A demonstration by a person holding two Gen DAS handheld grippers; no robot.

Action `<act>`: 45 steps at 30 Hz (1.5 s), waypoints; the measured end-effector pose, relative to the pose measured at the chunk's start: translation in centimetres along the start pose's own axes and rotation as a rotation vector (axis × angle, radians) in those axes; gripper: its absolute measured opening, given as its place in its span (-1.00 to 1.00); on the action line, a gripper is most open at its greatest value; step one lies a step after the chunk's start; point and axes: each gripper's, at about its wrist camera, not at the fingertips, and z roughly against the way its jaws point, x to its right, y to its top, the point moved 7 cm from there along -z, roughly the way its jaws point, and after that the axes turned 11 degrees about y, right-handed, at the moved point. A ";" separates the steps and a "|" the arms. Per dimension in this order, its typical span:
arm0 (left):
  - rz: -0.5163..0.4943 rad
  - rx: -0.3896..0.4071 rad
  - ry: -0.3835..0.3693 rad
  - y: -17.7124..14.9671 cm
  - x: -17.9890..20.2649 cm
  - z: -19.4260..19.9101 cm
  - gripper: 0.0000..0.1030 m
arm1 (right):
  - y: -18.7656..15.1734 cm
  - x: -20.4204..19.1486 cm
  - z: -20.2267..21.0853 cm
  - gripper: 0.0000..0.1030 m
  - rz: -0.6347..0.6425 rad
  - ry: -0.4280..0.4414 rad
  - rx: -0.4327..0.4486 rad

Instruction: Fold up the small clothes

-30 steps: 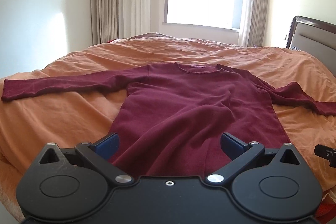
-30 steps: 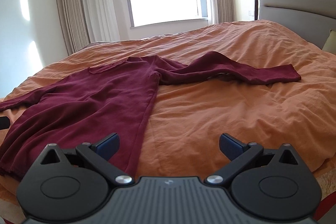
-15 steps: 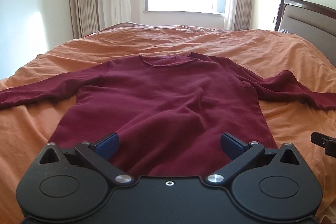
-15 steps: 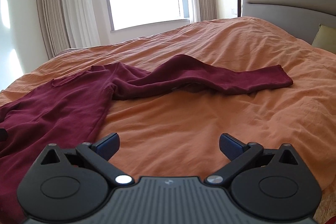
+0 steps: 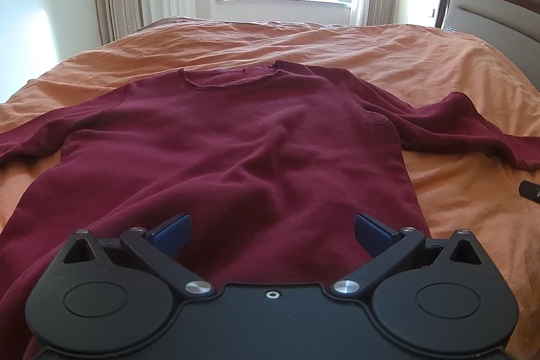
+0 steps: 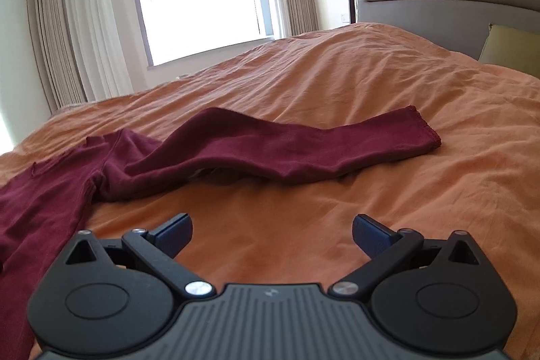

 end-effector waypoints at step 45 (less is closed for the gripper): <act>0.048 0.046 0.042 1.7 -8.6 2.4 0.99 | 16.0 0.9 1.5 -0.83 -0.004 -0.094 0.201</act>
